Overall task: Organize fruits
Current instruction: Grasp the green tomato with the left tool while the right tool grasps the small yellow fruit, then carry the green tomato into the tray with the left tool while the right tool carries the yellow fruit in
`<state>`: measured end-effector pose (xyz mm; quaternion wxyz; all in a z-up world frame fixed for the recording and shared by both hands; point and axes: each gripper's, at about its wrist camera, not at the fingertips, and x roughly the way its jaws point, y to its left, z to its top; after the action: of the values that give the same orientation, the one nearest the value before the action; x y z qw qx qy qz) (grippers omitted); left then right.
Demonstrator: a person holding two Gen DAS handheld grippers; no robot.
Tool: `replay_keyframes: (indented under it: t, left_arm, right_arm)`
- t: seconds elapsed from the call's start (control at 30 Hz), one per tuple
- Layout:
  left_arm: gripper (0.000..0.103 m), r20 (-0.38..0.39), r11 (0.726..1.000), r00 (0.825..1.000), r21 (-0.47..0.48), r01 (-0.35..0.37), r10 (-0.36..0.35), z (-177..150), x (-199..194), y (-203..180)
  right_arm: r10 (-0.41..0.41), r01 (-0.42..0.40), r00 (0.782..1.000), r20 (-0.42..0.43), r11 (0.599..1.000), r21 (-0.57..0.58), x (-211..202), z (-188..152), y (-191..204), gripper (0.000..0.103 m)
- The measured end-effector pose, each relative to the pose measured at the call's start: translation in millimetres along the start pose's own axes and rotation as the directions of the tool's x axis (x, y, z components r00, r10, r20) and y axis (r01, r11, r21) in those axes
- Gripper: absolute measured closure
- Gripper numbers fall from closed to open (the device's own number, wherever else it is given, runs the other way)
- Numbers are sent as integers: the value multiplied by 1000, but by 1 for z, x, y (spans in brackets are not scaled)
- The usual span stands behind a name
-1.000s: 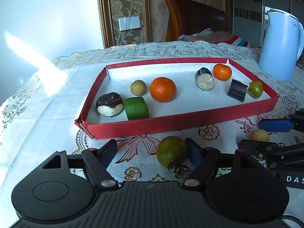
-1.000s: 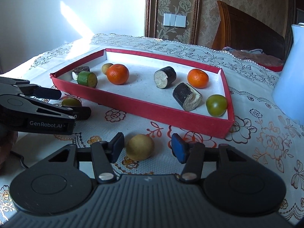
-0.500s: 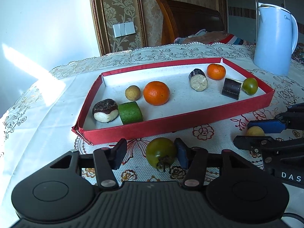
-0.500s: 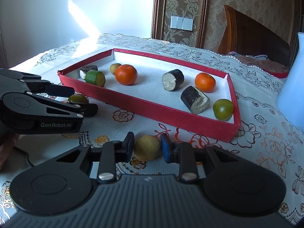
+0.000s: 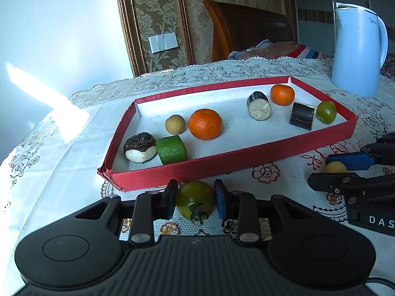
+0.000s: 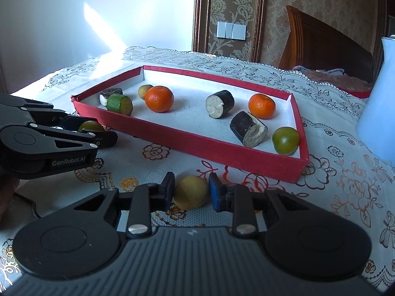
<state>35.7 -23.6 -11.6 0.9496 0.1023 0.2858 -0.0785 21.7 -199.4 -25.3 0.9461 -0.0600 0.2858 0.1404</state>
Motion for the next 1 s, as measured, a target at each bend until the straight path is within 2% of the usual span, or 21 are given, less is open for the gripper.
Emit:
replay_keyframes:
  t: [0.5, 0.7, 0.83, 1.0]
  left_arm:
    - [72, 50, 1000, 999, 13, 0, -1, 0, -7, -1]
    - [72, 114, 1000, 993, -1, 28, -27, -1, -19, 0]
    - [72, 140, 998, 990, -48, 42, -35, 2, -22, 8]
    - [72, 122, 991, 992, -125, 50, -35, 6, -18, 20]
  right_arm:
    - [-27, 24, 999, 42, 996, 84, -8, -1, -14, 76]
    - [-37, 29, 997, 67, 993, 116, -11, -1, -19, 76]
    - [-57, 43, 993, 102, 990, 131, -16, 1, -20, 76]
    - [-70, 53, 990, 121, 989, 140, -19, 2, -22, 76]
